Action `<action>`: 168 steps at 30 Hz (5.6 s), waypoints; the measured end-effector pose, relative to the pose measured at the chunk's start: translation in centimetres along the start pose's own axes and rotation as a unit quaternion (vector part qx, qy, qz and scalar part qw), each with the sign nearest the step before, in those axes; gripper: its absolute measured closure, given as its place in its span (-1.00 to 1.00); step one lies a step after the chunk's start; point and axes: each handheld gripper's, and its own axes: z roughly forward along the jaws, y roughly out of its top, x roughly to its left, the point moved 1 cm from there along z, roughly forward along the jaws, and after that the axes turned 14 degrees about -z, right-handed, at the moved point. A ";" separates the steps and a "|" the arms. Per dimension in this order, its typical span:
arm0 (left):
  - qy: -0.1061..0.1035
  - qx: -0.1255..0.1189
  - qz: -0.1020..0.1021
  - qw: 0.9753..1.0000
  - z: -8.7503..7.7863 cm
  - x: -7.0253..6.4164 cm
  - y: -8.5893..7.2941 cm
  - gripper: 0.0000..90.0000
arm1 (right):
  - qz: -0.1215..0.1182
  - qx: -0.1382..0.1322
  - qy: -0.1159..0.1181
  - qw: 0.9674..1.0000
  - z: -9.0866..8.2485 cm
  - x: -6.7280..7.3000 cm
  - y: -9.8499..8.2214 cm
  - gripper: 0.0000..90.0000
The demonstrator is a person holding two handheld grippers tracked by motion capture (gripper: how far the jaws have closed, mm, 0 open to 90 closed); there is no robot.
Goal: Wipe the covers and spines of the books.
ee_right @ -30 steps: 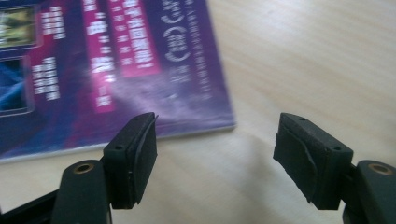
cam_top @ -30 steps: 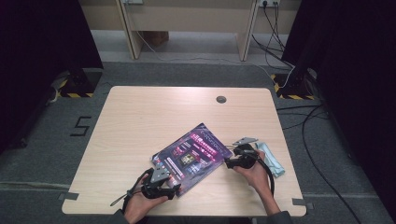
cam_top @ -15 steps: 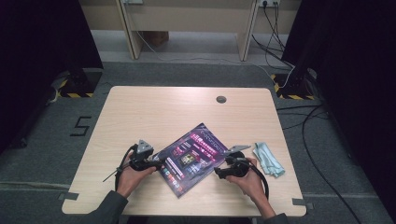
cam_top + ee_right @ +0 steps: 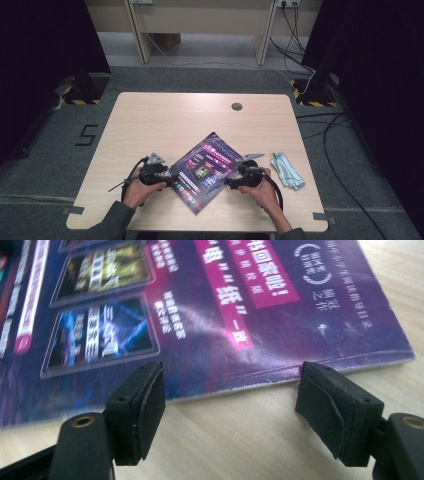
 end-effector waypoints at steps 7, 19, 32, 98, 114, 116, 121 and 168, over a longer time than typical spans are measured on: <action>-0.019 0.016 0.010 1.000 -0.4 -1.8 -1.3 -0.16 | -0.005 -0.001 -0.018 1.000 0.9 -1.2 1.0 -0.42; -0.033 0.022 0.023 0.999 -1.0 -3.6 -2.8 -0.16 | -0.024 -0.006 -0.029 0.999 2.7 -2.4 3.4 -0.46; -0.031 0.018 0.034 0.999 -1.2 -4.0 -3.2 -0.15 | -0.049 0.012 -0.002 0.999 1.6 -0.3 2.5 -0.35; -0.006 -0.028 0.021 0.999 -3.9 -1.7 -3.7 -0.44 | 0.034 -0.059 -0.112 0.991 -7.9 -8.0 -3.1 -0.44; 0.001 -0.015 0.029 0.999 -3.9 -1.3 -4.2 -0.45 | 0.045 -0.016 -0.150 0.988 -9.8 -10.6 -7.1 0.25; 0.001 -0.017 0.028 0.999 -3.9 -1.3 -4.2 -0.45 | 0.046 -0.007 -0.152 0.987 -9.6 -10.8 -7.5 0.32; 0.000 -0.025 0.017 1.000 -3.8 -1.3 -4.0 -0.45 | 0.046 0.004 -0.145 0.988 -8.8 -11.0 -7.9 0.38; -0.033 -0.003 0.052 0.998 -0.3 -6.6 -3.9 -0.19 | -0.096 -0.057 -0.057 0.992 -4.8 -3.5 1.9 0.77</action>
